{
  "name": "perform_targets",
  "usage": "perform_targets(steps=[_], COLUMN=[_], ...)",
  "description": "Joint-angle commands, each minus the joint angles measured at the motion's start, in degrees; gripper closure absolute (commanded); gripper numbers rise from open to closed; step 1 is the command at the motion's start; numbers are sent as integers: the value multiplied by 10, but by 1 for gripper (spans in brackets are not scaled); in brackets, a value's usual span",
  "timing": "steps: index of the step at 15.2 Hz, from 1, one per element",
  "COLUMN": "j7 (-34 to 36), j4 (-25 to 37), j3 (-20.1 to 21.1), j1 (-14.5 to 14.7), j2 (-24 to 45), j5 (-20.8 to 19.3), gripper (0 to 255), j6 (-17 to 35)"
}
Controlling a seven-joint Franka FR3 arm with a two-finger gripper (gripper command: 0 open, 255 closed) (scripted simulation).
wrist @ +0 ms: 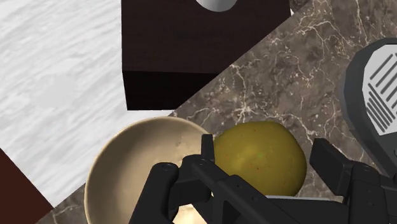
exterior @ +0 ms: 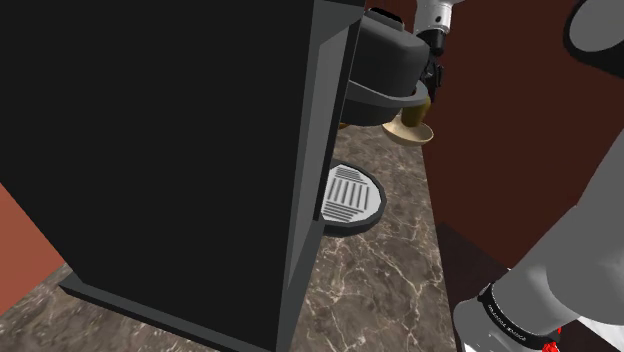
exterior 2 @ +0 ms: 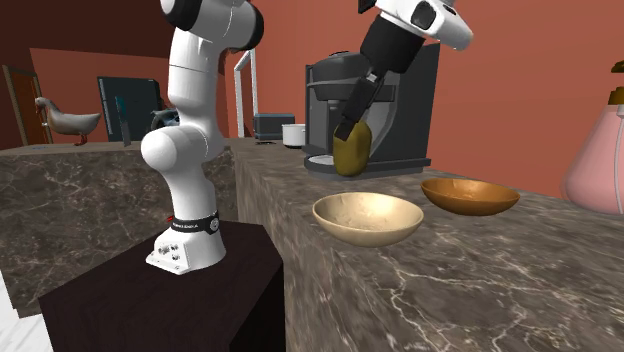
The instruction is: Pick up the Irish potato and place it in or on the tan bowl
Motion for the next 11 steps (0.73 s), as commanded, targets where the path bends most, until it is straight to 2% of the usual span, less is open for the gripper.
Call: perform_targets(steps=[1, 3, 11], j7=[-36, -62, -64], j4=[44, 81, 8], j3=[-11, -18, -16], j1=[-25, -46, -37], j2=[32, 60, 51], j5=[-2, -1, -5], gripper=[255, 255, 255], j6=[-19, -34, 31])
